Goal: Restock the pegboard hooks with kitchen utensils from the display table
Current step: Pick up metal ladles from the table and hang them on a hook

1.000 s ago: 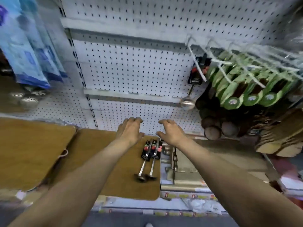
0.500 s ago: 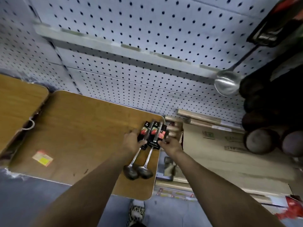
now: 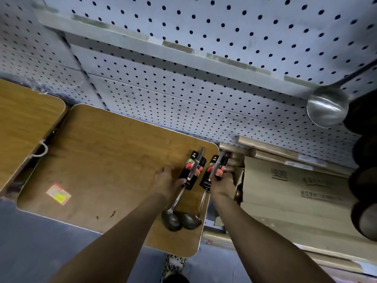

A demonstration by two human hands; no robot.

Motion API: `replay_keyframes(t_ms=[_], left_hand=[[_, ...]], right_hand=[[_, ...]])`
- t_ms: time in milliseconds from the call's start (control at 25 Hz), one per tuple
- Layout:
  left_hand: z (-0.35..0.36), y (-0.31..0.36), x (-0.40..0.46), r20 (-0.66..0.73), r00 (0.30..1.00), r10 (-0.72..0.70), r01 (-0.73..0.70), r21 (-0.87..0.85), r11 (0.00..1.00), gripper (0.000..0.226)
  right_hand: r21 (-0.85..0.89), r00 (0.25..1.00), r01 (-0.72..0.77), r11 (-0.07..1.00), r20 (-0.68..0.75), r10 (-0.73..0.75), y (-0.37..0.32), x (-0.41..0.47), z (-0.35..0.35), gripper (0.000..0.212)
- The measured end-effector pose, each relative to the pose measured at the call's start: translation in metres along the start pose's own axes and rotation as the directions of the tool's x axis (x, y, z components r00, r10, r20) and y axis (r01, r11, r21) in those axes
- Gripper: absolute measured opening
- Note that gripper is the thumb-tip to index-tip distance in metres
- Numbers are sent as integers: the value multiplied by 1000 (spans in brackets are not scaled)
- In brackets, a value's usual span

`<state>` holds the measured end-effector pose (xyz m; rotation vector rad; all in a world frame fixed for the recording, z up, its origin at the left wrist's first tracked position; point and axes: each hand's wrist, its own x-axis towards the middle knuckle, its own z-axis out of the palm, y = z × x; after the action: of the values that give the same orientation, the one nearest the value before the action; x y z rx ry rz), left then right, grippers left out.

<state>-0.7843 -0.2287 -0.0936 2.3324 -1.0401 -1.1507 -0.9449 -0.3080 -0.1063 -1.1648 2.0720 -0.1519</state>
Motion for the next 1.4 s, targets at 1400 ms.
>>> replay_keyframes(t_ms=[1400], left_hand=[[-74,65,-176,-39,986,163,-149,-649,746,20]], right_hand=[[810,983,119,574,-16,-181,54,-219,-162,3]])
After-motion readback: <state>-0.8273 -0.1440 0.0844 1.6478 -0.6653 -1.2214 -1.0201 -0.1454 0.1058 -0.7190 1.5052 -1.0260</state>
